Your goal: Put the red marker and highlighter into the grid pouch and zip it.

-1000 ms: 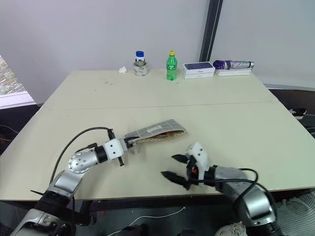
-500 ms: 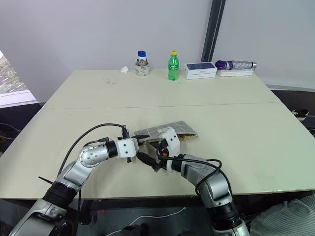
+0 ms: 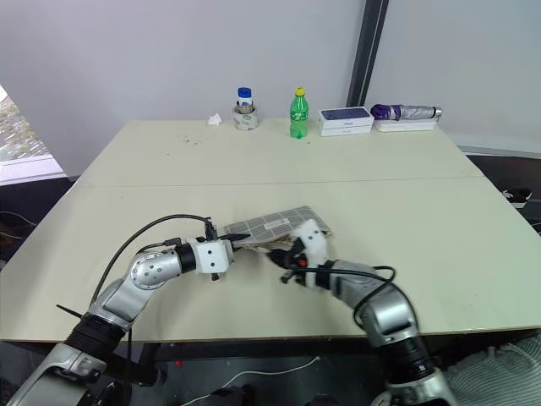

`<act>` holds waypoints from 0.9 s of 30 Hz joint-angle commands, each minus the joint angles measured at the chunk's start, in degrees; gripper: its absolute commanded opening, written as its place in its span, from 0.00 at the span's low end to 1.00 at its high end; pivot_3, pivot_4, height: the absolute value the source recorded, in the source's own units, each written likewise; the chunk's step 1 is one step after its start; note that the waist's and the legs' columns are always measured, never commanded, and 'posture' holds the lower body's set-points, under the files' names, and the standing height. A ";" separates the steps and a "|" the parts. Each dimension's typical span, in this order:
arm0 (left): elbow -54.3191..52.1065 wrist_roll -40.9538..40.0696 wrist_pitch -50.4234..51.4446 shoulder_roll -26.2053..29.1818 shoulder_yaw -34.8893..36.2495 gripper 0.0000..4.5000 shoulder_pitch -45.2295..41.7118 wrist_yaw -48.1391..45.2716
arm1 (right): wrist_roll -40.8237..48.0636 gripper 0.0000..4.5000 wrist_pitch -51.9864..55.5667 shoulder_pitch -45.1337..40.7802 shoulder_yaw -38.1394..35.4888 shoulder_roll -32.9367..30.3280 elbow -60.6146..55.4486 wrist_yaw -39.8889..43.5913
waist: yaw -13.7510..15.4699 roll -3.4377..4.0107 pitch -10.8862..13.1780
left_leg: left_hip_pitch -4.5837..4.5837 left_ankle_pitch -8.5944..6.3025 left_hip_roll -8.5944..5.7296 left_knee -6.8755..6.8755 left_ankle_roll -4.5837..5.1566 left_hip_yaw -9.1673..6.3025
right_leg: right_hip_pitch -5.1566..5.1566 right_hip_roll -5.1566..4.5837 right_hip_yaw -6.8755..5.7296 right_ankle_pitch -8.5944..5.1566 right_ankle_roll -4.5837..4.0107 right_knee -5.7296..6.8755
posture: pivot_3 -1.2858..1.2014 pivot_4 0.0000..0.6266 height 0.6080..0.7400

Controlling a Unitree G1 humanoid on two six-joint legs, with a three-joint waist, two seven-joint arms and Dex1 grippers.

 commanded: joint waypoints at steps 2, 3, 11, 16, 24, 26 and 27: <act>1.61 -0.07 -1.97 2.55 2.74 0.00 0.02 2.50 | -0.61 0.01 -5.37 -2.35 -7.63 -7.18 7.28 3.93 | -0.10 0.00 0.00 | 0.00 0.00 0.01 -0.01 0.00 0.01 | -0.01 0.00 0.00 0.00 0.00 0.00 | 0.52 0.24 1.00; 2.00 -0.34 -2.27 2.76 2.81 0.00 0.00 2.70 | -0.48 0.01 -5.82 -2.39 -7.80 -8.07 7.82 5.18 | -0.31 0.00 0.00 | 0.00 0.00 0.02 -0.02 0.00 0.01 | -0.02 0.01 0.00 0.00 0.00 0.00 | 0.52 0.24 1.00; 1.77 -5.07 -1.57 4.19 4.71 0.00 3.09 1.38 | -5.48 0.01 -11.44 -3.38 -6.98 -7.93 11.80 3.40 | -0.44 0.01 0.00 | 0.00 0.00 0.03 -0.02 0.00 0.04 | -0.02 0.00 0.01 0.00 0.00 0.00 | 0.52 0.24 1.00; 1.11 -8.65 0.28 4.62 5.57 0.00 4.06 -1.19 | -6.14 0.01 -13.52 -3.06 -7.65 -7.83 13.18 3.28 | -0.20 0.00 0.00 | -0.01 0.00 0.02 0.00 0.00 0.03 | 0.00 -0.01 0.01 0.00 0.00 0.00 | 0.52 0.24 1.00; 1.50 -9.76 -0.10 5.72 6.40 0.00 5.51 -2.04 | -9.37 0.01 -17.15 -5.05 -9.06 -9.80 19.03 0.97 | -0.29 0.01 0.00 | 0.00 0.00 0.03 -0.01 0.00 0.03 | -0.01 -0.01 0.02 0.00 0.00 0.00 | 0.52 0.24 1.00; 1.45 -10.94 0.92 5.34 6.34 0.00 5.54 -2.85 | -9.26 0.01 -17.27 -4.83 -8.75 -9.74 18.31 1.67 | -0.29 0.01 0.00 | 0.00 0.00 0.03 -0.01 0.00 0.03 | 0.00 -0.01 0.01 0.00 0.00 0.00 | 0.52 0.24 1.00; 1.10 -12.88 2.36 4.85 6.48 0.00 5.63 -3.99 | -8.31 0.01 -16.42 -4.50 -8.58 -9.53 17.27 2.80 | -0.28 0.01 0.00 | 0.00 0.00 0.02 -0.01 0.00 0.03 | 0.00 -0.01 0.02 0.00 0.00 0.00 | 0.52 0.24 1.00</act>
